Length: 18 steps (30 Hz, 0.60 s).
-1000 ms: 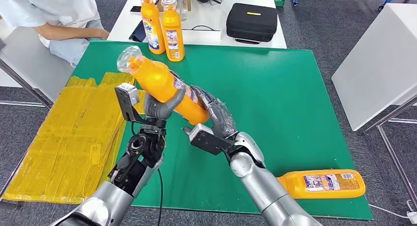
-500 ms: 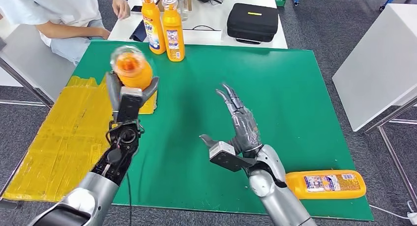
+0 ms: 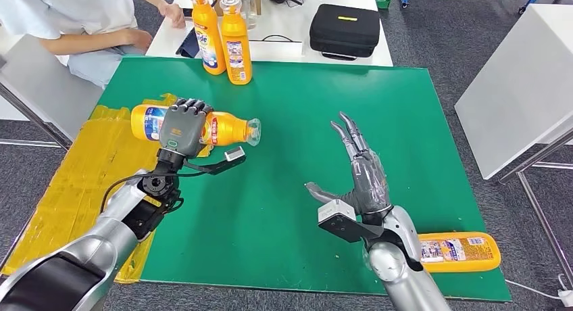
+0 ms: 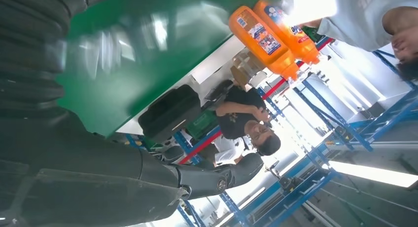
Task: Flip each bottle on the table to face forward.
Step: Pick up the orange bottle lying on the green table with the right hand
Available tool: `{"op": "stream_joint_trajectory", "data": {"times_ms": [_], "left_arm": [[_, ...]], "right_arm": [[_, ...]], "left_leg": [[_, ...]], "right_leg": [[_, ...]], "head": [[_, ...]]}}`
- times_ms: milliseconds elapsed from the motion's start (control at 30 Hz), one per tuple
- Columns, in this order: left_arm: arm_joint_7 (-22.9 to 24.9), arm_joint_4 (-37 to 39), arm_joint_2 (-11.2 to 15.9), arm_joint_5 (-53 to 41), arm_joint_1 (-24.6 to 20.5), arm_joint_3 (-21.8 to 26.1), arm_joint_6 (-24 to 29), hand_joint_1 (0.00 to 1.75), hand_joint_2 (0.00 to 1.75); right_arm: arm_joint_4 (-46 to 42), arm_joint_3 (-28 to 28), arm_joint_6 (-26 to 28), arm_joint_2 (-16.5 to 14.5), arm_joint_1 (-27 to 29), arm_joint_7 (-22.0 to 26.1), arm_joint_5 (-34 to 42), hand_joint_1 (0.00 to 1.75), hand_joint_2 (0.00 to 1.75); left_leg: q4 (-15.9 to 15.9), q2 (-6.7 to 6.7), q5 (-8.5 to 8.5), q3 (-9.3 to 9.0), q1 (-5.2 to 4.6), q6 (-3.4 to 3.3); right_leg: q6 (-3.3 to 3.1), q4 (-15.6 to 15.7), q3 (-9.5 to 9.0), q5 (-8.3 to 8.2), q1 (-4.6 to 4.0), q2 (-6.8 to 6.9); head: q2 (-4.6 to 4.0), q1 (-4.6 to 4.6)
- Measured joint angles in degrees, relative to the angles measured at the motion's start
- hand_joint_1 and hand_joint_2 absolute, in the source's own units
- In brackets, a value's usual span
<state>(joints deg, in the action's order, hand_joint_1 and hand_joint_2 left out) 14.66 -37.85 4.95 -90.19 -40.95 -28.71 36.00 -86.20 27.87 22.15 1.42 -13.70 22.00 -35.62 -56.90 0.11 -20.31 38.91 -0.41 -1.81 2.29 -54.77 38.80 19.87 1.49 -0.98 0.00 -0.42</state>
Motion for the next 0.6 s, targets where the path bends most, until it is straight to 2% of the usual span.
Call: {"op": "stream_joint_trajectory", "data": {"times_ms": [133, 367, 400, 500, 533, 600], "left_arm": [[0.3, 5.5, 1.5, 0.2, -1.0, -4.1, -0.9, 1.75, 1.75], [-0.2, 11.8, 3.2, 0.9, -2.3, -6.2, -3.3, 1.75, 1.75], [-0.2, 12.4, 3.4, 0.9, -2.5, -6.4, -3.7, 1.64, 1.75], [-0.2, 14.1, 3.9, 0.8, -2.8, -6.8, -5.1, 0.90, 1.75], [-0.1, 14.6, 4.1, 0.8, -2.8, -6.8, -5.5, 0.75, 1.75], [0.1, 15.4, 4.3, 0.7, -2.8, -6.5, -6.1, 0.75, 1.75]], "right_arm": [[0.0, -0.5, 0.0, 0.1, 0.6, 0.3, -0.3, 0.00, 1.75], [0.0, -1.1, 0.0, 0.2, 2.1, 0.9, -1.0, 0.00, 1.75], [0.0, -1.1, 0.0, 0.2, 2.1, 0.9, -1.1, 0.00, 1.75], [0.0, -1.2, -0.6, 0.2, 2.2, 0.9, -1.8, 0.00, 1.75], [-0.1, -1.2, -0.8, 0.2, 2.3, 0.8, -2.0, 0.00, 1.75], [-0.2, -1.3, -1.0, 0.2, 2.4, 0.7, -2.5, 0.00, 1.75]], "left_leg": [[0.0, 0.01, 0.00, 0.02, 0.00, 0.00], [0.0, -0.01, -0.01, 0.09, 0.00, 0.01], [0.0, -0.02, -0.01, 0.09, 0.00, 0.01], [0.0, -0.02, -0.01, 0.09, 0.00, 0.01], [0.0, -0.02, -0.01, 0.09, 0.00, 0.01], [0.0, -0.02, -0.01, 0.09, 0.00, 0.02]], "right_leg": [[-0.01, 0.0, 0.04, 0.02, 0.00, 0.00], [-0.01, 0.0, 0.08, 0.03, 0.01, 0.00], [-0.01, 0.0, 0.08, 0.03, 0.01, 0.00], [-0.01, 0.0, 0.08, 0.03, 0.01, 0.00], [-0.01, 0.0, 0.08, 0.03, 0.01, 0.00], [-0.01, 0.0, 0.08, 0.03, 0.01, 0.00]], "head": [[0.00, 0.01], [0.00, 0.01], [0.00, 0.01], [0.00, 0.01], [0.00, 0.01], [0.00, 0.02]]}}
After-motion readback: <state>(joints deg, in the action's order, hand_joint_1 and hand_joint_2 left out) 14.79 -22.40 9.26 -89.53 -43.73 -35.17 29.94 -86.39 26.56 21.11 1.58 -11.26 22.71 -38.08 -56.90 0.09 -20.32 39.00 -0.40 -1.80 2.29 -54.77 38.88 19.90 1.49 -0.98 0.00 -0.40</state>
